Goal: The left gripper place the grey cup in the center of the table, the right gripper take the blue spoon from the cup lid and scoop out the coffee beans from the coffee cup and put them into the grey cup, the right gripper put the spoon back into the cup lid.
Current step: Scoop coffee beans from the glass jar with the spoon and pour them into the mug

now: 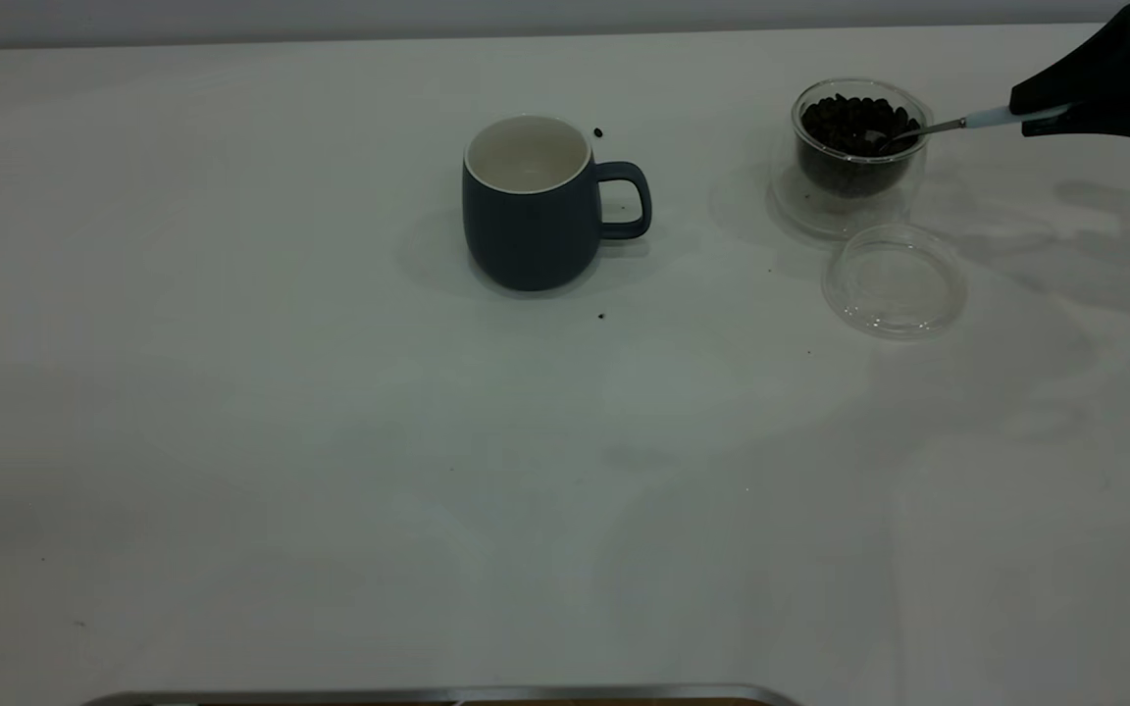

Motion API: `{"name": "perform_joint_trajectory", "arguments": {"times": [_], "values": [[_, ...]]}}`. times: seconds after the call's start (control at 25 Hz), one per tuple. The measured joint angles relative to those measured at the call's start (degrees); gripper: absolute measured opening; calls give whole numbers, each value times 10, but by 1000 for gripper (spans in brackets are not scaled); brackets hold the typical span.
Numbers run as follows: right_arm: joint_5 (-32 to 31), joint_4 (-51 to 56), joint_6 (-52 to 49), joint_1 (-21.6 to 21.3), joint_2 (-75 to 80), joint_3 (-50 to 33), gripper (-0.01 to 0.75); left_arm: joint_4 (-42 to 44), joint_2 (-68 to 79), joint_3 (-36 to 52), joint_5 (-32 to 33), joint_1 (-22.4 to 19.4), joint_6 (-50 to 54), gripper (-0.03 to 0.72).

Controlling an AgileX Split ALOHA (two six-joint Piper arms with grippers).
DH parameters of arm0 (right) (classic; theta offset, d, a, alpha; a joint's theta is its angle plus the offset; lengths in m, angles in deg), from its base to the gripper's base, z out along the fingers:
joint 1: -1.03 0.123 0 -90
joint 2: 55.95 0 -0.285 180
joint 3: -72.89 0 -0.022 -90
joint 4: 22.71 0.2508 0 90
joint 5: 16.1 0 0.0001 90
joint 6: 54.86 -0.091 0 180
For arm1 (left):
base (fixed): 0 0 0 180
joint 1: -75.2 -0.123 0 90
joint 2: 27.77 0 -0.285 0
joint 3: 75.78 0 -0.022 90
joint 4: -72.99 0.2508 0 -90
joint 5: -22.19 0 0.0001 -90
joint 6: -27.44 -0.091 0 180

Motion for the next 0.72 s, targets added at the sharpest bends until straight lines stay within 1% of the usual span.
{"name": "perform_joint_trajectory", "arguments": {"times": [0.36,0.72], "values": [[-38,8,-45,-1,0,0,115,0,0,0,0,0,0,551],[-48,23,-51,-8,0,0,115,0,0,0,0,0,0,551]]}}
